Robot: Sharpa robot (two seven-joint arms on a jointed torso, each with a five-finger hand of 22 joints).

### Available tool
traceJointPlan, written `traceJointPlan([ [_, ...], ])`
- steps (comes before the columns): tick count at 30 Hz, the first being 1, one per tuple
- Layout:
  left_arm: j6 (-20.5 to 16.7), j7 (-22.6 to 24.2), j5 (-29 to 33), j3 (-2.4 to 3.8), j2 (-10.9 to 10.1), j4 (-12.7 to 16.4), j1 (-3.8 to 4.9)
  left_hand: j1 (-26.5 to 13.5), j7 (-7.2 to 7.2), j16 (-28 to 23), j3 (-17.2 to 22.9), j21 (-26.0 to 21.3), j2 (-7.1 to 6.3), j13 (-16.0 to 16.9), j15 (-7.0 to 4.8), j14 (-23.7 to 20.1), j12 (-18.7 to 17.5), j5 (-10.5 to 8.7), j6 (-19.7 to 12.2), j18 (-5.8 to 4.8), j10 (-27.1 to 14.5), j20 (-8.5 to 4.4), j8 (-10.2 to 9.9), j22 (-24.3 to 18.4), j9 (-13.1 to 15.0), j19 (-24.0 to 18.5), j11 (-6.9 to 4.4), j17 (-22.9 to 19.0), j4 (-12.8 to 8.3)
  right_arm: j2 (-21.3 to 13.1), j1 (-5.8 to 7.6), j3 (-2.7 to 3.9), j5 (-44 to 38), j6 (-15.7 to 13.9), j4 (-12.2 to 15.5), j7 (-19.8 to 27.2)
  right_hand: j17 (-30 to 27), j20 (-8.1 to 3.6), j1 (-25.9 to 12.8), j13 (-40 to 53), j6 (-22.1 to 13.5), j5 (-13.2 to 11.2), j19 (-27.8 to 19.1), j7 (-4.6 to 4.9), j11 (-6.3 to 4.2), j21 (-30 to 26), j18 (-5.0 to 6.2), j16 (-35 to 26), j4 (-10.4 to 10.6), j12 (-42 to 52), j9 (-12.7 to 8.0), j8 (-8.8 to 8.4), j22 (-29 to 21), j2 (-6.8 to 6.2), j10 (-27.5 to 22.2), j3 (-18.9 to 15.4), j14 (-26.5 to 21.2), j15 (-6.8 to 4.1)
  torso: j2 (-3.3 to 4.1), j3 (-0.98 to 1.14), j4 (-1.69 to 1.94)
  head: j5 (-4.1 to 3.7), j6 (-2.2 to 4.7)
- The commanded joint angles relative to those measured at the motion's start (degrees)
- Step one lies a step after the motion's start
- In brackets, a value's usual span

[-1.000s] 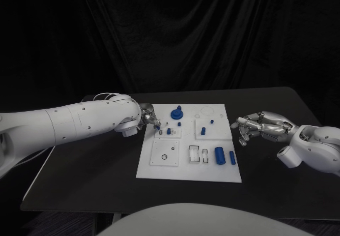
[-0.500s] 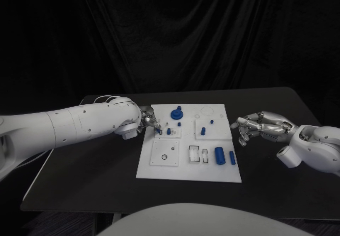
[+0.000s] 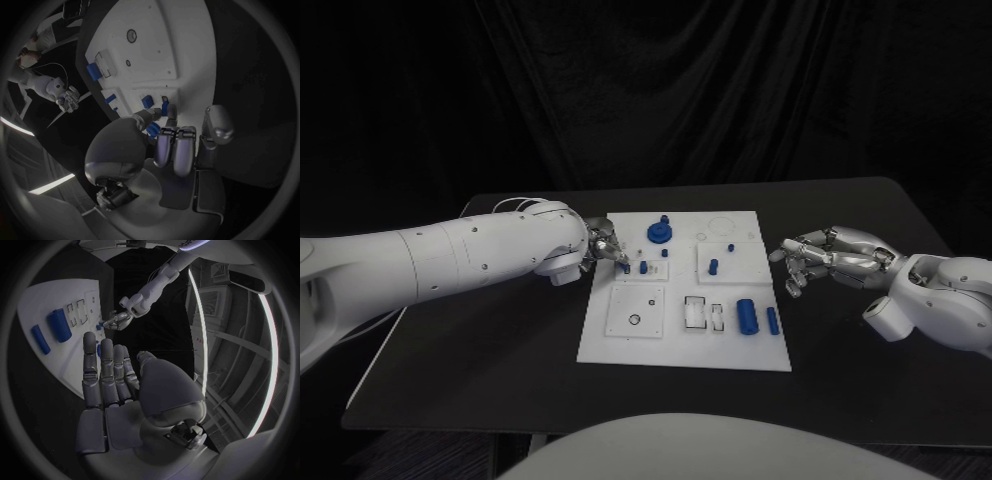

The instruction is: Assemble the parts on the task board

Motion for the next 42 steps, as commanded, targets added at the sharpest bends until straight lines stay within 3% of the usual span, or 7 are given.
traceJointPlan([
  [1,0.06,1.21,0.34,-0.13,0.25,-0.17,-0.52,0.03,-0.38,-0.06,0.24,-0.37,0.41,12.65,-0.25,6.05,-0.31,-0.13,0.09,1.11,2.77,0.10,0.22,7.13,0.00,-0.31,-0.20,15.10,0.03,-0.01,-0.13,0.04,0.00,0.74,0.02,-0.68,-0.09,0.13,-0.13,-0.05,-0.42,-0.15,-0.23,0.03,0.00,0.25,0.92,0.23,0.18,0.31,0.04,0.20,0.10,0.50,-0.57,-0.25,-0.24,0.26,0.01,-0.02,-0.04,-0.02,0.00],
  [13,-0.13,1.49,0.34,-0.13,0.20,0.03,-1.09,-0.03,-0.37,-0.06,0.33,-0.41,0.47,12.64,-0.25,6.05,-0.31,-0.13,0.06,1.11,2.76,0.10,0.19,7.12,-0.02,-0.32,-0.19,15.10,0.08,0.03,-0.14,0.04,0.00,0.91,-0.04,-0.77,-0.11,0.14,-0.14,-0.07,-0.46,-0.15,-0.27,0.04,0.02,0.24,0.92,0.22,0.18,0.32,0.04,0.23,0.11,0.52,-0.62,-0.26,-0.28,0.27,0.04,-0.01,-0.04,0.06,0.00],
  [18,-0.04,1.56,0.34,-0.13,0.10,0.15,-1.17,-0.34,-0.28,-0.06,1.40,-0.57,0.19,12.60,-0.21,6.05,-0.38,2.61,0.09,1.12,2.70,0.10,0.13,7.11,0.08,-0.27,-0.15,15.10,-0.29,0.02,-0.14,0.04,0.00,0.96,-0.04,-0.88,-0.13,0.15,-0.14,-0.07,-0.49,-0.16,-0.30,0.05,0.02,0.24,0.91,0.22,0.18,0.32,0.03,0.25,0.12,0.53,-0.64,-0.26,-0.31,0.28,0.02,-0.01,0.02,-0.05,0.00],
  [26,-0.29,1.84,0.34,-0.13,-0.17,0.41,-1.23,-0.43,-0.27,-0.06,1.48,-0.61,0.16,12.61,-0.21,6.05,-0.37,2.85,0.12,1.12,2.72,0.11,0.15,7.10,0.10,-0.27,-0.14,15.10,-0.29,-0.03,-0.14,0.04,0.00,1.04,-0.04,-1.07,-0.15,0.16,-0.17,-0.08,-0.54,-0.19,-0.34,0.07,0.04,0.23,0.91,0.22,0.20,0.32,0.03,0.26,0.13,0.53,-0.69,-0.29,-0.35,0.29,-0.03,-0.01,0.01,-0.03,0.00],
  [29,-0.34,2.02,0.34,-0.13,-0.24,0.43,-1.24,-0.73,-0.22,-0.06,2.21,-0.68,0.02,12.59,-0.19,6.05,-0.40,4.95,0.29,1.13,2.70,0.11,0.25,7.11,0.29,-0.23,-0.14,15.10,-0.51,-0.03,-0.15,0.04,0.00,1.07,-0.06,-1.12,-0.15,0.16,-0.17,-0.08,-0.54,-0.19,-0.34,0.07,0.04,0.23,0.91,0.22,0.20,0.32,0.03,0.26,0.13,0.53,-0.69,-0.29,-0.35,0.29,-0.01,-0.01,-0.01,0.02,0.00],
  [42,0.76,2.21,0.34,-0.13,-0.59,0.80,-1.25,-0.98,-0.35,-0.06,2.62,-0.71,-0.09,12.52,-0.24,6.05,-0.49,5.30,1.06,1.12,2.62,0.10,0.63,7.14,0.52,-0.20,-0.19,15.10,-0.73,-0.02,-0.15,0.04,0.00,1.16,-0.08,-1.37,-0.18,0.18,-0.22,-0.10,-0.60,-0.25,-0.39,0.10,0.07,0.21,0.90,0.21,0.21,0.33,0.02,0.30,0.14,0.54,-0.75,-0.33,-0.42,0.32,0.03,-0.02,0.00,0.02,0.00],
])
